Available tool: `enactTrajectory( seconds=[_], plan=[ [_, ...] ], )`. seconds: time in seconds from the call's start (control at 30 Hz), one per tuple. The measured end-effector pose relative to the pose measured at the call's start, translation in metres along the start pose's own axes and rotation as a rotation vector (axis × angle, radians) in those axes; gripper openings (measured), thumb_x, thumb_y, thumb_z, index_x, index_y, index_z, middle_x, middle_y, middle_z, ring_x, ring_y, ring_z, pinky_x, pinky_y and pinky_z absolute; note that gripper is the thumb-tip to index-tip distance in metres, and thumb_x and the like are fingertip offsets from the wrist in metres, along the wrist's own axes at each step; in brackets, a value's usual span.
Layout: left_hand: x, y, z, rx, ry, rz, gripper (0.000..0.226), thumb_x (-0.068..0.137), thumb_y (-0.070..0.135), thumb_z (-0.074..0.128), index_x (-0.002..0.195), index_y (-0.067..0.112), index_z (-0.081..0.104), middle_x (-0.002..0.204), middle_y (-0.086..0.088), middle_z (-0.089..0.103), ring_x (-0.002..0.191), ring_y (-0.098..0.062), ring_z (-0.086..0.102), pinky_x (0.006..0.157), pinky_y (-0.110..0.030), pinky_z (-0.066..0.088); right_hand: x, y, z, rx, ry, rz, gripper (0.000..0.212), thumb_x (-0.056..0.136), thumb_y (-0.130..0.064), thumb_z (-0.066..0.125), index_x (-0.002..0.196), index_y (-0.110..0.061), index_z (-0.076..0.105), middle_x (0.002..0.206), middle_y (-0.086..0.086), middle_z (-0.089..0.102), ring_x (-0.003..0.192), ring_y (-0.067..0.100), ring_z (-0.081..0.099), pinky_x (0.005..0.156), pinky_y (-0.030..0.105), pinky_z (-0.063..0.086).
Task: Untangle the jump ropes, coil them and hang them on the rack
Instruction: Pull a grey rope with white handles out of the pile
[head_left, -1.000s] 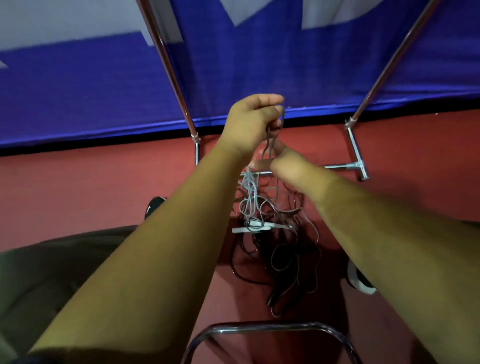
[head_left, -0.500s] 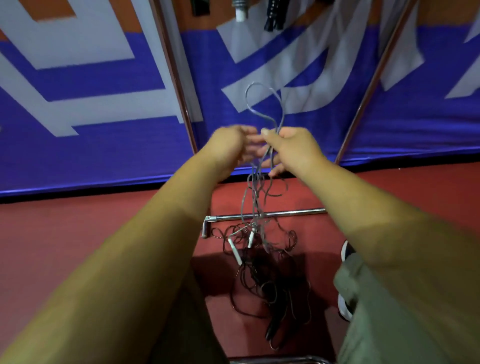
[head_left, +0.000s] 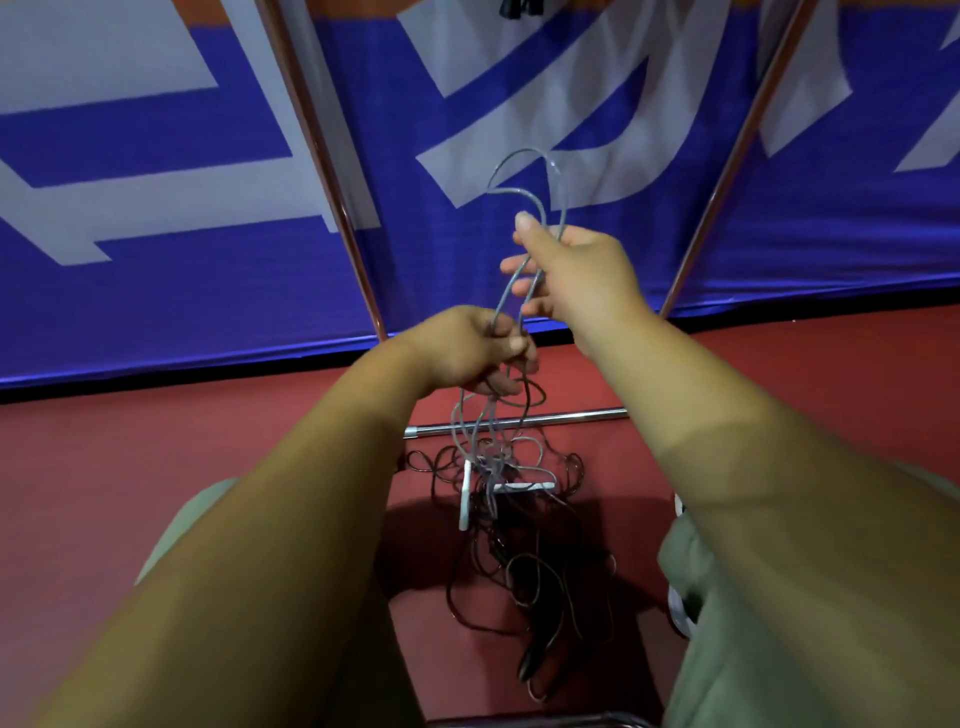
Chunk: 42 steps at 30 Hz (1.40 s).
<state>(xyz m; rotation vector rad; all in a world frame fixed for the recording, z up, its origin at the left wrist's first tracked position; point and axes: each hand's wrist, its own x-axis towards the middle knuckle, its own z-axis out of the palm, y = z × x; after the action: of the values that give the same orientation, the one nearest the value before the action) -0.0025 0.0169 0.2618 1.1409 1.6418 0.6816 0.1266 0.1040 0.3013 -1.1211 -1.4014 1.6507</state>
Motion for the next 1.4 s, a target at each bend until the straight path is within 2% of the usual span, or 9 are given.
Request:
enactTrajectory(
  seconds=[0.17,0.27,0.37,0.63,0.83,0.97,1.1,1.23,1.4],
  plan=[
    [0.011,0.017,-0.014,-0.340,0.235,0.030,0.024,0.113,0.024,0.047,0.108,0.009,0.065,0.101,-0.014,0.077,0.065,-0.023,0.073,0.069,-0.041,0.065,0.031,0.002,-0.003,-0.215,-0.063,0.256,0.042,0.108,-0.053,0.047,0.119,-0.018,0.067,0.113,0.003,0.076,0.098,0.027,0.072,0.085,0.040,0.062],
    [0.019,0.021,-0.021,-0.554,0.341,0.048,0.024,0.114,0.021,0.045,0.108,0.007,0.064,0.095,-0.013,0.074,0.064,-0.017,0.072,0.066,-0.038,0.065,0.030,0.009,0.002,-0.281,-0.164,0.377,0.029,0.109,-0.020,0.047,0.127,-0.013,0.069,0.115,0.006,0.074,0.095,0.025,0.070,0.069,0.034,0.057],
    [0.026,0.027,-0.025,-0.843,0.419,0.062,0.021,0.113,0.016,0.045,0.107,0.005,0.061,0.088,-0.011,0.069,0.062,-0.011,0.072,0.062,-0.032,0.063,0.025,0.023,0.001,-0.567,-0.317,0.305,0.030,0.102,-0.008,0.055,0.127,-0.016,0.070,0.121,0.008,0.075,0.092,0.019,0.069,0.081,0.035,0.058],
    [0.024,0.033,-0.037,-1.476,0.407,0.075,0.020,0.112,0.011,0.047,0.104,-0.001,0.060,0.080,-0.011,0.071,0.077,-0.018,0.074,0.065,-0.035,0.066,0.019,0.042,-0.001,-0.520,-0.423,0.216,0.010,0.105,-0.033,0.067,0.102,-0.023,0.070,0.110,0.004,0.078,0.091,0.021,0.077,0.081,0.034,0.061],
    [0.020,0.022,-0.056,-0.956,0.270,-0.026,0.091,0.099,0.079,0.023,0.134,0.004,0.060,0.126,-0.012,0.075,0.119,-0.030,0.070,0.107,-0.047,0.051,0.017,0.021,0.008,-0.082,-0.349,0.161,0.019,0.110,-0.022,0.059,0.095,-0.010,0.060,0.084,0.016,0.073,0.062,0.023,0.070,0.060,0.033,0.064],
    [0.016,0.016,-0.050,-0.718,-0.011,-0.100,0.072,0.100,0.046,0.019,0.137,0.003,0.062,0.133,-0.028,0.067,0.119,-0.038,0.061,0.100,-0.047,0.042,0.023,0.005,0.010,0.230,-0.177,0.140,0.015,0.110,-0.017,0.058,0.106,-0.002,0.058,0.079,0.017,0.070,0.056,0.020,0.068,0.055,0.029,0.060],
    [0.010,0.011,-0.042,-0.446,-0.347,-0.197,0.060,0.096,0.029,0.029,0.142,0.006,0.060,0.142,-0.019,0.065,0.126,-0.025,0.061,0.105,-0.044,0.038,0.030,-0.003,0.005,0.523,-0.054,0.178,0.018,0.110,-0.013,0.058,0.099,0.000,0.061,0.072,0.013,0.071,0.061,0.019,0.074,0.059,0.027,0.061],
    [0.010,0.009,-0.031,-0.156,-0.215,-0.124,0.030,0.112,0.025,0.048,0.126,0.010,0.070,0.126,-0.007,0.076,0.130,-0.018,0.065,0.122,-0.045,0.038,0.033,-0.004,0.000,0.627,-0.002,0.203,0.017,0.111,-0.012,0.056,0.102,0.002,0.062,0.071,0.014,0.074,0.068,0.022,0.077,0.063,0.030,0.063],
    [0.011,0.019,-0.033,-0.411,0.024,-0.023,0.024,0.112,0.024,0.050,0.113,0.010,0.070,0.119,-0.017,0.077,0.115,-0.031,0.074,0.109,-0.049,0.053,0.042,0.001,-0.008,0.259,-0.046,0.324,0.030,0.111,-0.011,0.039,0.129,-0.006,0.063,0.113,0.010,0.077,0.101,0.026,0.074,0.074,0.036,0.063]
  ],
)
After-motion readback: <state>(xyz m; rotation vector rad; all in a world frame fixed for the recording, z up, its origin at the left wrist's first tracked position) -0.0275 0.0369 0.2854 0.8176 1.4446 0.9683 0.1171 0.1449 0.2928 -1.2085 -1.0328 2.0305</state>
